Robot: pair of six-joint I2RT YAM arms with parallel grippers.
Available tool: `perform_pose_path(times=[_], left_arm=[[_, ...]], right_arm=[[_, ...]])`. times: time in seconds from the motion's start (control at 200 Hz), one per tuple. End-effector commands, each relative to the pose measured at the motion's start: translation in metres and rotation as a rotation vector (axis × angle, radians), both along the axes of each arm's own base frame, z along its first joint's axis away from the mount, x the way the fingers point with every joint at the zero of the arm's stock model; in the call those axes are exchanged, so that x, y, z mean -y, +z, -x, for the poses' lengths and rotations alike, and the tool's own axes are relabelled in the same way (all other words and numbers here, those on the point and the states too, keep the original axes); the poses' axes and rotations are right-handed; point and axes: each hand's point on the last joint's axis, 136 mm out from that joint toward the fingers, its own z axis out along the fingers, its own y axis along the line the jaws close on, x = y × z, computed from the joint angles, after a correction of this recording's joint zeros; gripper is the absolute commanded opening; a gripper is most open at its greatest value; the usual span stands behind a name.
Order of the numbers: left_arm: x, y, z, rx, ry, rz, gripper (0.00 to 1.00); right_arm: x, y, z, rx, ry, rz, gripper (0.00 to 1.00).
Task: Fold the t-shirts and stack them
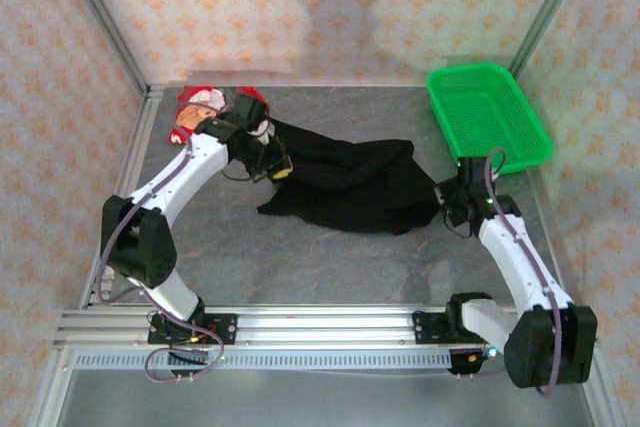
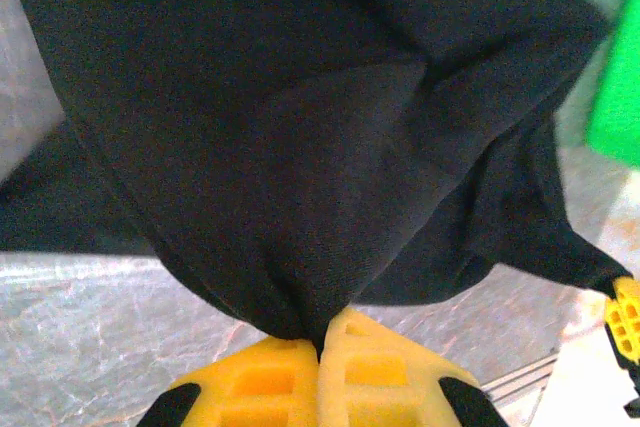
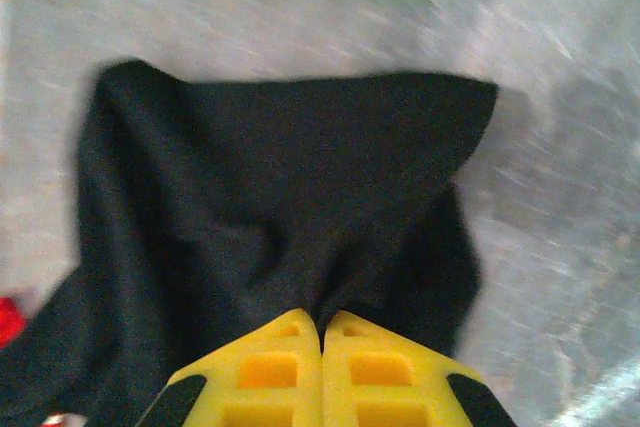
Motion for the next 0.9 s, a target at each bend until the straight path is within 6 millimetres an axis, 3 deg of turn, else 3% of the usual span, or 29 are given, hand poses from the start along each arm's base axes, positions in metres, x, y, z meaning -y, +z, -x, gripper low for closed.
perform_pose_path(times=[0.0, 0.155, 0.345, 0.51, 0.535, 0.726, 0.896], left_arm=[[-0.023, 0.058, -0.012, 0.14, 0.028, -0.009, 0.0], [-0.051, 0.114, -0.034, 0.265, 0.08, 0.006, 0.0], [-0.099, 0.197, -0.063, 0.476, 0.188, 0.021, 0.0], [-0.128, 0.262, -0.082, 0.65, 0.251, 0.021, 0.0], [-0.131, 0.27, -0.085, 0.675, 0.261, 0.025, 0.0], [-0.16, 0.334, -0.097, 0.863, 0.356, 0.079, 0.0], [-0.183, 0.383, -0.091, 1.021, 0.391, 0.06, 0.0]], right_arm=[[0.013, 0.031, -0.002, 0.032, 0.02, 0.103, 0.0], [0.007, 0.1, -0.031, 0.239, 0.068, 0.118, 0.0], [-0.005, 0.209, -0.067, 0.519, 0.157, 0.156, 0.0], [-0.01, 0.307, -0.083, 0.745, 0.195, 0.207, 0.0], [-0.012, 0.315, -0.09, 0.76, 0.2, 0.208, 0.0], [-0.017, 0.405, -0.1, 0.969, 0.212, 0.231, 0.0], [-0.022, 0.467, -0.101, 1.111, 0.234, 0.246, 0.0]])
